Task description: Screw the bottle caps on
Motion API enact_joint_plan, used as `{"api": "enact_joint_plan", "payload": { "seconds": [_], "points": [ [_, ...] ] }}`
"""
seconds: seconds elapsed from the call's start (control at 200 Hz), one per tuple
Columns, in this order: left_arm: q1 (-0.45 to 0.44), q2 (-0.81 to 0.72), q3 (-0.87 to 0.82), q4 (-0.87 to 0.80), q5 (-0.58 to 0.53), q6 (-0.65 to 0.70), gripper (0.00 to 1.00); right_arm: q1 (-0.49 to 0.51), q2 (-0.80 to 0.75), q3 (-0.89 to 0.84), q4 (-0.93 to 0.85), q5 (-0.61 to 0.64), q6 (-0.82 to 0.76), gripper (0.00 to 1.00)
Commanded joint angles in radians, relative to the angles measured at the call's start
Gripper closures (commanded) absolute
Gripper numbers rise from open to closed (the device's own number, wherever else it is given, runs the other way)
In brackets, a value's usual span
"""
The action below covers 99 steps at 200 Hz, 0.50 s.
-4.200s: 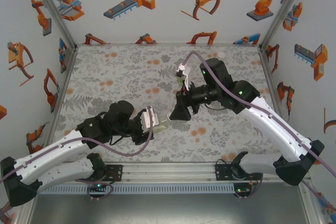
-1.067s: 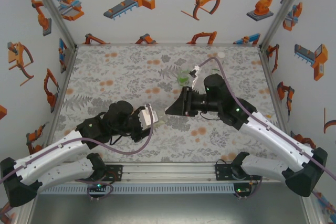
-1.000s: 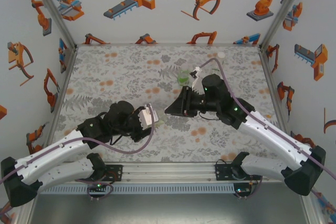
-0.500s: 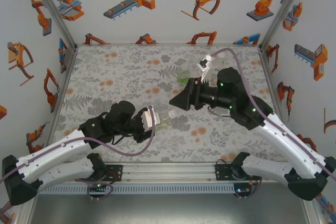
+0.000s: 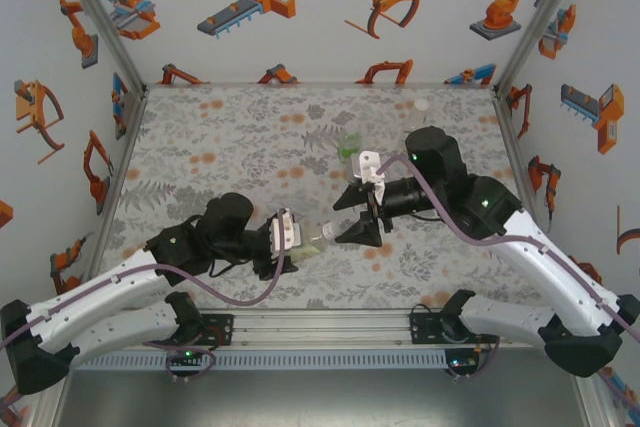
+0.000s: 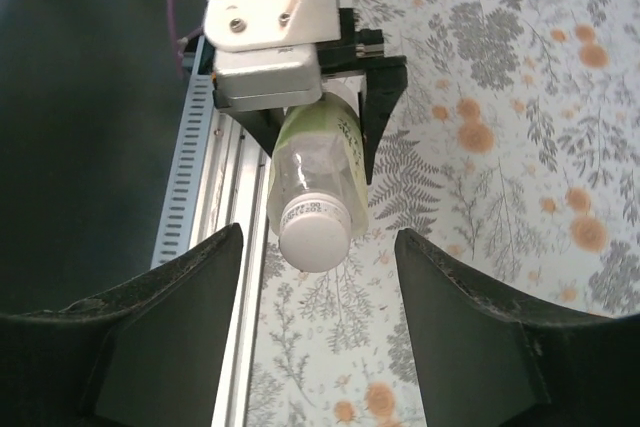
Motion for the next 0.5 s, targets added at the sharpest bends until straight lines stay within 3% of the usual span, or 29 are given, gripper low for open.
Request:
{"api": "enact_joint_plan", "payload": {
  "seconds": [0.0, 0.245, 0.491],
  "points": [
    [-0.003, -0.011, 0.020, -0.002, 0.044, 0.024, 1.00, -0.001, 0.014, 0.005, 0.005, -0.093, -0.125, 0.44],
    [-0.003, -0.005, 0.030, -0.009, 0.049, 0.028, 1.00, -0.001, 0.030, -0.025, 0.027, -0.090, -0.125, 0.54],
    [-0.003, -0.011, 0.029, -0.012, 0.038, 0.021, 1.00, 0.000, 0.031, -0.048, 0.038, -0.095, -0.117, 0.57]
  ]
}}
